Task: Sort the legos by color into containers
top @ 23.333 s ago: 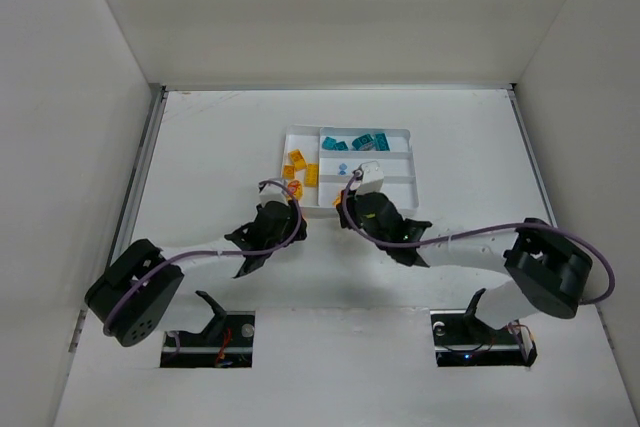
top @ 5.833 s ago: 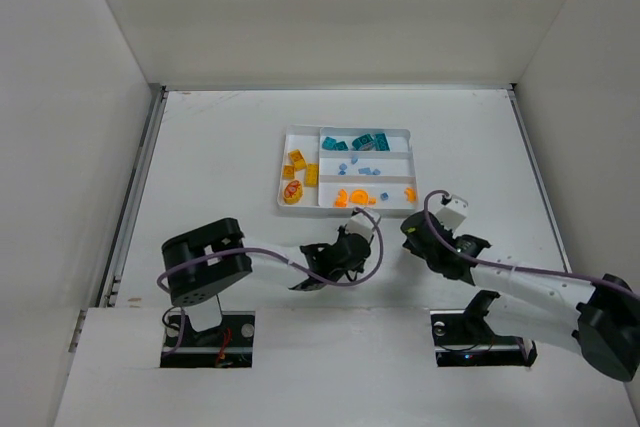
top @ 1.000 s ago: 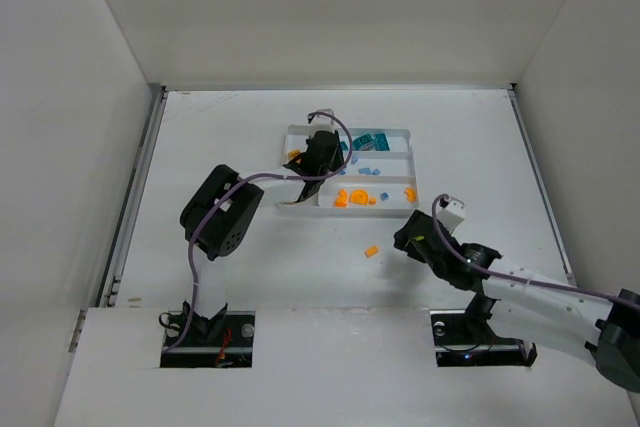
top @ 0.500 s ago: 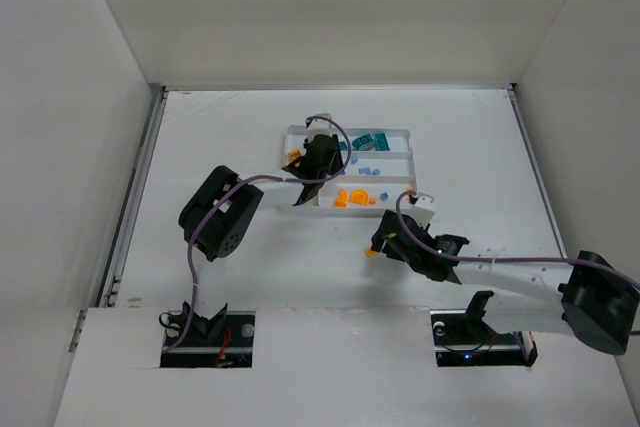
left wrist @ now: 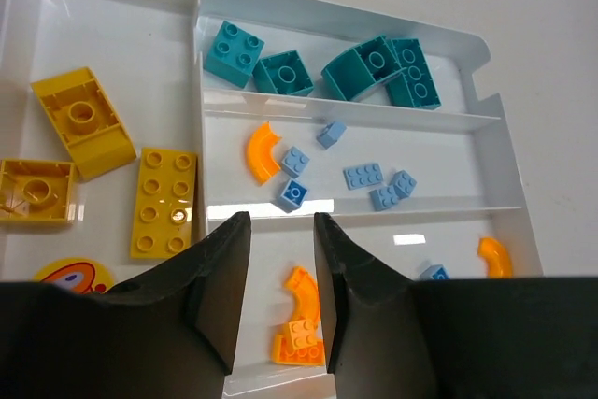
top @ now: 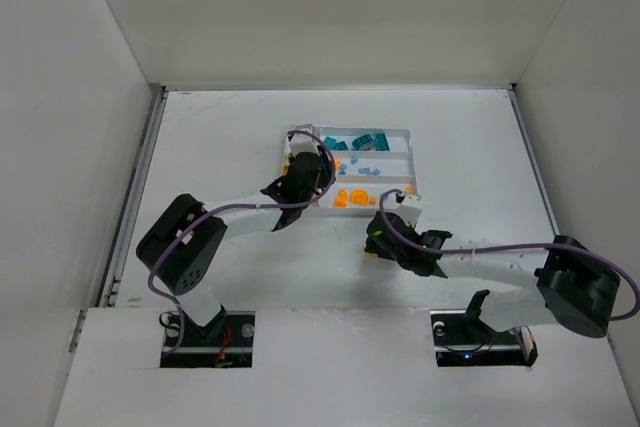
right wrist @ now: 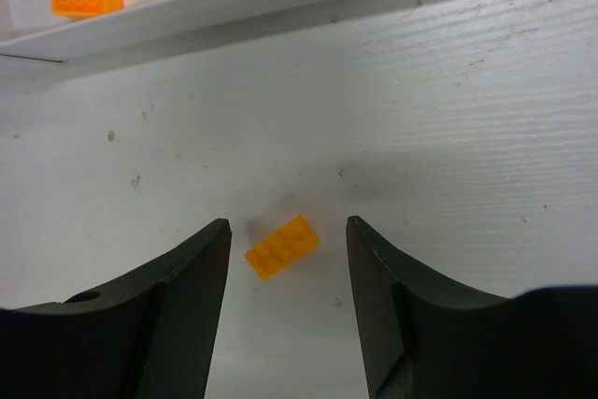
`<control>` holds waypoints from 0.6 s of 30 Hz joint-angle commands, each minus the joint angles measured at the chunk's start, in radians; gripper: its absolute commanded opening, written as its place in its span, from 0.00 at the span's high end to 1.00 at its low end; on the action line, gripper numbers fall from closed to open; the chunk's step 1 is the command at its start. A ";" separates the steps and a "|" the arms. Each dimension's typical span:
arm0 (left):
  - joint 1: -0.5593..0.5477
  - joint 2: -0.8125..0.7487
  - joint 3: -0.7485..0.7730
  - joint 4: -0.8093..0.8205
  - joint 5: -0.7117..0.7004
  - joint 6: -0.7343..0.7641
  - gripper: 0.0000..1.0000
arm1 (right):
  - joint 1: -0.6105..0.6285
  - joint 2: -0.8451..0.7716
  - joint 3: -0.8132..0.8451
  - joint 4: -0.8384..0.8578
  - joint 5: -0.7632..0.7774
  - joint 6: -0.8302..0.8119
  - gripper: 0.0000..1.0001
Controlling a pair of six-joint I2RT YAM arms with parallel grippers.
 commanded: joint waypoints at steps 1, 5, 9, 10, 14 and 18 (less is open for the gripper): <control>0.029 0.035 0.068 0.017 0.027 0.002 0.70 | -0.005 -0.012 0.059 0.022 0.013 -0.031 0.42; 0.041 0.142 0.222 -0.078 0.031 0.062 0.70 | -0.004 -0.055 0.016 0.028 0.029 -0.016 0.42; 0.034 0.254 0.394 -0.217 0.031 0.149 0.74 | -0.003 -0.133 -0.035 0.048 0.028 -0.017 0.41; 0.031 0.280 0.433 -0.251 0.027 0.174 0.76 | -0.007 -0.147 -0.044 0.052 0.026 -0.026 0.41; 0.029 0.343 0.519 -0.354 0.006 0.217 0.80 | -0.034 -0.196 -0.068 0.061 0.025 -0.060 0.41; 0.037 0.380 0.546 -0.391 0.009 0.246 0.81 | -0.062 -0.213 -0.087 0.094 0.013 -0.095 0.41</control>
